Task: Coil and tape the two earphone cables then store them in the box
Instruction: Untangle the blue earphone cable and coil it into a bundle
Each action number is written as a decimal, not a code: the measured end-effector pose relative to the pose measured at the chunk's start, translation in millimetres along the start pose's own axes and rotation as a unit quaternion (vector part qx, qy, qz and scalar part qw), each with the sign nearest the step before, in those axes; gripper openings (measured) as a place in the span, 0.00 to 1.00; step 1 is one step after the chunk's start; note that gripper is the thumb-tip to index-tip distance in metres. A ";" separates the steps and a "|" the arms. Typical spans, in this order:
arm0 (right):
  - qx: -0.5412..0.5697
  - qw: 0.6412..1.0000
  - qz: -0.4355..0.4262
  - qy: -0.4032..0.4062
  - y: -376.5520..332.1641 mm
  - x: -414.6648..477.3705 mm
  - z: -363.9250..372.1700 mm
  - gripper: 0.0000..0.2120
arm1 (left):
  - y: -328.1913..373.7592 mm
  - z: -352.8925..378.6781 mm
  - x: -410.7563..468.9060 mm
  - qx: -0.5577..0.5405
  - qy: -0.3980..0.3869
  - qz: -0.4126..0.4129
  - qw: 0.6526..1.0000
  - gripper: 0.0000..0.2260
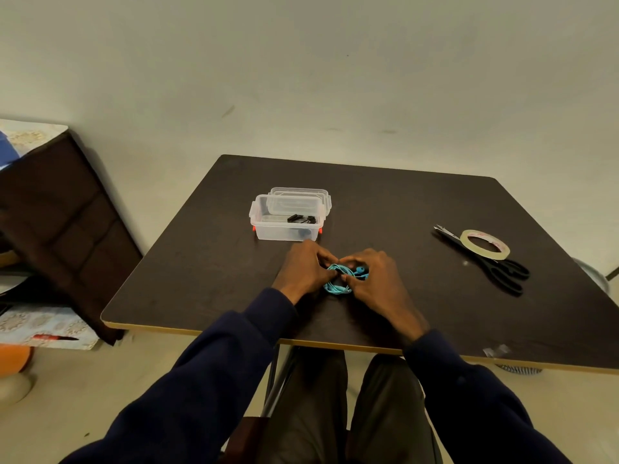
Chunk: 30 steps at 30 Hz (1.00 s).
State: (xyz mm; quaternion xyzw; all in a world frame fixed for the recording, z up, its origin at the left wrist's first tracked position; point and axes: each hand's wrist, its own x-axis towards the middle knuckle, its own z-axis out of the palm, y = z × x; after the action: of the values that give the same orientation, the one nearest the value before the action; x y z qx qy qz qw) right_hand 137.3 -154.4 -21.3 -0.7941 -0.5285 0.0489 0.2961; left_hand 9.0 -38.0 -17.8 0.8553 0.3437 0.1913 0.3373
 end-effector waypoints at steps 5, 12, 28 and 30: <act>0.010 1.000 0.021 0.009 0.8 2.3 -1.4 0.09 | -2.1 1.7 -2.7 0.002 0.035 -0.008 0.999 0.08; 0.015 0.999 0.034 0.014 2.3 2.5 1.1 0.09 | -0.3 5.1 -7.0 -0.005 0.058 0.022 0.998 0.12; 0.092 0.994 -0.016 0.059 5.0 -1.1 -5.2 0.10 | -1.9 11.8 -7.3 -0.044 0.060 0.049 0.996 0.09; 0.098 0.993 -0.025 0.058 5.1 -1.0 -6.2 0.10 | -1.1 12.8 -6.6 -0.055 0.066 0.047 0.995 0.10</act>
State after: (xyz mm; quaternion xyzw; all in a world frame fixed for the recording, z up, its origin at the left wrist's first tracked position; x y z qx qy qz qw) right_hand 143.5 -159.3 -19.2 -0.7494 -0.5227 0.0463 0.4037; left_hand 11.1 -47.9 -28.1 0.8363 0.3132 0.2813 0.3513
